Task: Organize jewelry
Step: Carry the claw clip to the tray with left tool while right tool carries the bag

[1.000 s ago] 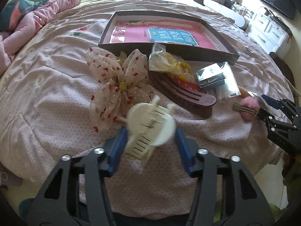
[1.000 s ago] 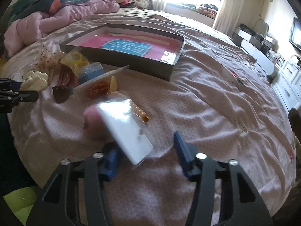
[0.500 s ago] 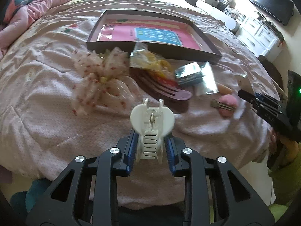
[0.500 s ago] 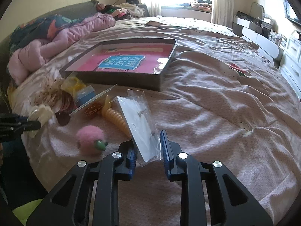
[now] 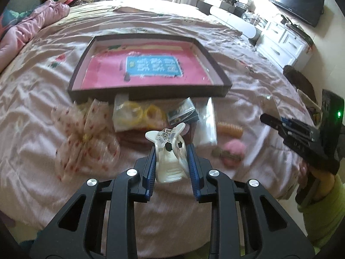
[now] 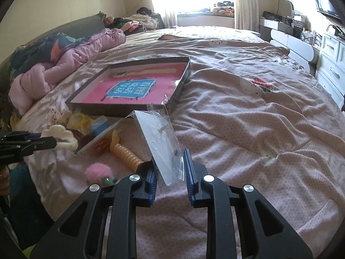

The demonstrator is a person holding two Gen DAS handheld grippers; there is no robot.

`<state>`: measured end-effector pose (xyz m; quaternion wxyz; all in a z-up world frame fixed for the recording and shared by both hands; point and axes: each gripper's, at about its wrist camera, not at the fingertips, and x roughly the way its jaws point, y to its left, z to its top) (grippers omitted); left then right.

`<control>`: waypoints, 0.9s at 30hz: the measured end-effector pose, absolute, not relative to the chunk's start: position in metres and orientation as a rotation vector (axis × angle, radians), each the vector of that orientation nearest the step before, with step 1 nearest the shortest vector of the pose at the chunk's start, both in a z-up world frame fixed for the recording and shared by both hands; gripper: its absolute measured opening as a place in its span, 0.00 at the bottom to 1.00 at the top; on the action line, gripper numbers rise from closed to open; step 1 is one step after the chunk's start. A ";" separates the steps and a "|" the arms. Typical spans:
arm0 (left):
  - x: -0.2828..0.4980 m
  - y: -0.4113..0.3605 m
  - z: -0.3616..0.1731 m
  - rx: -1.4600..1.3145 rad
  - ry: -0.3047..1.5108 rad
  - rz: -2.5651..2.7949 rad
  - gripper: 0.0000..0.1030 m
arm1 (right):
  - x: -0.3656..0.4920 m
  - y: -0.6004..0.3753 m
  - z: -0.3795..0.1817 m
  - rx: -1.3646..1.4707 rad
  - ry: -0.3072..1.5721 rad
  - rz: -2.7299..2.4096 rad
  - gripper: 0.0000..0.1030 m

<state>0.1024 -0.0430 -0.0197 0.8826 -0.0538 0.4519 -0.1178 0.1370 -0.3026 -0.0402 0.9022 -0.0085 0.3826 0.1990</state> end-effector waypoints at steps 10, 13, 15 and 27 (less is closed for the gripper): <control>0.135 -0.036 0.009 -0.138 0.866 -0.237 0.19 | 0.149 -0.296 -0.026 0.001 0.763 0.428 0.21; 0.147 -0.030 0.015 -0.142 0.849 -0.224 0.19 | 0.157 -0.288 -0.022 0.001 0.757 0.439 0.21; 0.156 -0.026 0.019 -0.147 0.841 -0.215 0.19 | 0.162 -0.284 -0.020 0.003 0.757 0.445 0.21; 0.201 0.020 0.016 -0.224 0.801 -0.143 0.19 | 0.200 -0.246 -0.012 -0.024 0.753 0.473 0.21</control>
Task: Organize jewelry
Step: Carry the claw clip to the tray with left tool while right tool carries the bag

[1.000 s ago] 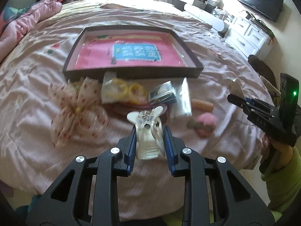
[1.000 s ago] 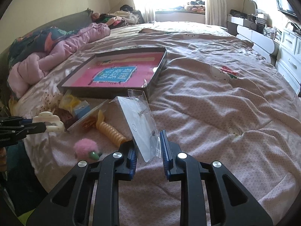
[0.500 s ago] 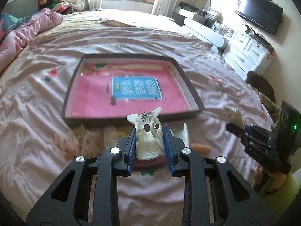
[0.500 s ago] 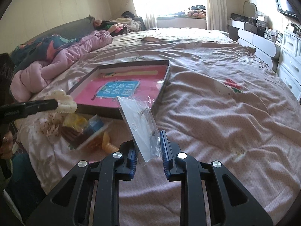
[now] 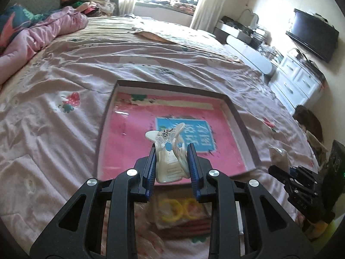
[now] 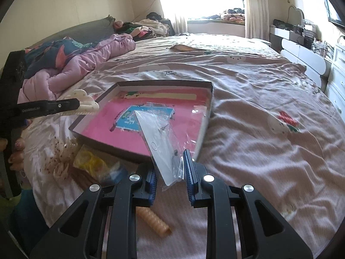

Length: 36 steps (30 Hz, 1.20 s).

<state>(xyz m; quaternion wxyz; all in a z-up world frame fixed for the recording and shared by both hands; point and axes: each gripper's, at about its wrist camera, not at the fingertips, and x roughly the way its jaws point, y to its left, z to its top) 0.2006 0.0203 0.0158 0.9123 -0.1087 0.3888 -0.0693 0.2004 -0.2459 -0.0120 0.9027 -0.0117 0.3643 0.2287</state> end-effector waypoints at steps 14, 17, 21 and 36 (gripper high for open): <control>0.229 0.051 -0.014 -0.260 0.817 -0.085 0.19 | 0.262 -0.207 -0.032 -0.070 0.812 0.422 0.21; 0.235 0.051 -0.020 -0.250 0.823 -0.081 0.19 | 0.273 -0.202 -0.037 -0.075 0.829 0.404 0.21; 0.239 0.053 -0.025 -0.245 0.831 -0.081 0.19 | 0.284 -0.199 -0.043 -0.091 0.841 0.371 0.21; 0.245 0.061 -0.038 -0.253 0.857 -0.094 0.19 | 0.302 -0.194 -0.059 -0.108 0.901 0.319 0.23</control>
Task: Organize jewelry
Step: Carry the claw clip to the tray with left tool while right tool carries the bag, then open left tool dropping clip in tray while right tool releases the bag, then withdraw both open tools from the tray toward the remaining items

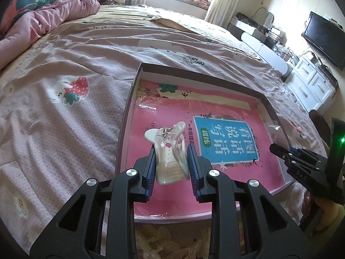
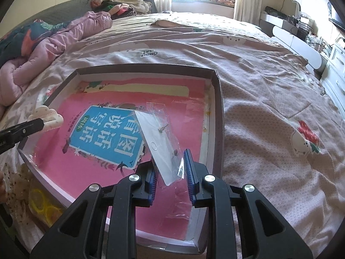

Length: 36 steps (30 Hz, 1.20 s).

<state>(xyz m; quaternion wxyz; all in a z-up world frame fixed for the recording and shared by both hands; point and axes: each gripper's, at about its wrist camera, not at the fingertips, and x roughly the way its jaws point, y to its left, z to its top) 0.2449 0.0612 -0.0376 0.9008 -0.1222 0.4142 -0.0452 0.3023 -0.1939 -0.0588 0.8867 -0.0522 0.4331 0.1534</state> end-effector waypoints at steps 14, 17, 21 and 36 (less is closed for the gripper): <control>0.230 0.066 -0.027 -0.282 0.834 -0.096 0.34 | 0.267 -0.203 -0.036 -0.034 0.854 0.351 0.66; 0.224 0.067 -0.021 -0.286 0.826 -0.087 0.42 | 0.255 -0.205 -0.029 -0.037 0.834 0.355 0.73; 0.215 0.065 -0.015 -0.280 0.816 -0.075 0.50 | 0.242 -0.209 -0.024 -0.041 0.820 0.351 0.81; 0.178 0.065 0.003 -0.292 0.794 -0.070 0.83 | 0.203 -0.224 -0.007 -0.019 0.788 0.350 0.91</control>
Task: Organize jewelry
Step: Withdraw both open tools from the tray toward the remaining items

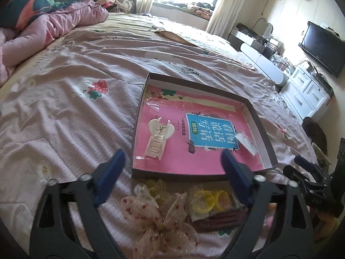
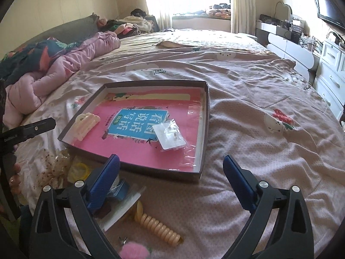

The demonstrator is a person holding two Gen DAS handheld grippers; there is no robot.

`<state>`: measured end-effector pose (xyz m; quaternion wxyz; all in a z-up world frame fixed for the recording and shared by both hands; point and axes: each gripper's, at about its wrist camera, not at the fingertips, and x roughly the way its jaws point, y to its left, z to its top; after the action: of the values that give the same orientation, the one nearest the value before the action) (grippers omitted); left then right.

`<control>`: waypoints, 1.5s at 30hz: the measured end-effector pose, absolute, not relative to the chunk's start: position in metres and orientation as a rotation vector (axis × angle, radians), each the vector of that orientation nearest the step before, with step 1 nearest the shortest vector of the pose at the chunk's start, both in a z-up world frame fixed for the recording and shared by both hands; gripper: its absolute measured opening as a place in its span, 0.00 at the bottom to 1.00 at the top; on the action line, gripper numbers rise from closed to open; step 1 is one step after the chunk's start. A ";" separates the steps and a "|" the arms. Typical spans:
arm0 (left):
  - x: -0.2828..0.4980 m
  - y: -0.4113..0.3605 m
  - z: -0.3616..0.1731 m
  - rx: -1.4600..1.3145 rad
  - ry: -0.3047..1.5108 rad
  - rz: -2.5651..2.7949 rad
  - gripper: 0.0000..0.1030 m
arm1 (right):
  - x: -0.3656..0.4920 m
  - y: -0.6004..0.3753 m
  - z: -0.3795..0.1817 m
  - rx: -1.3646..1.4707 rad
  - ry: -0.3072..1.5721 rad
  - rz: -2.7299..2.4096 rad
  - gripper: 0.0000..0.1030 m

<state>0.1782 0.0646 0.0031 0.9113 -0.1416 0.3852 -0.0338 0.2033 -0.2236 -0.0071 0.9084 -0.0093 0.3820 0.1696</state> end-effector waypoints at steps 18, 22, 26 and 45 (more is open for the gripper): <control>0.138 0.053 0.026 -0.253 0.747 -0.070 0.85 | 0.166 -0.230 0.016 -0.027 0.744 0.386 0.91; 0.130 0.052 0.029 -0.248 0.742 -0.067 0.85 | 0.159 -0.229 0.018 -0.030 0.741 0.394 0.91; 0.124 0.051 0.030 -0.241 0.739 -0.062 0.85 | 0.151 -0.227 0.019 -0.039 0.742 0.407 0.91; 0.094 0.065 0.010 -0.223 0.790 -0.008 0.85 | 0.125 -0.208 0.009 -0.086 0.771 0.493 0.91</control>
<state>0.0938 0.0648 0.0102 0.9169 -0.1084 0.3841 -0.0041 0.1254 -0.2084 0.0092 0.8962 -0.0413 0.3720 0.2381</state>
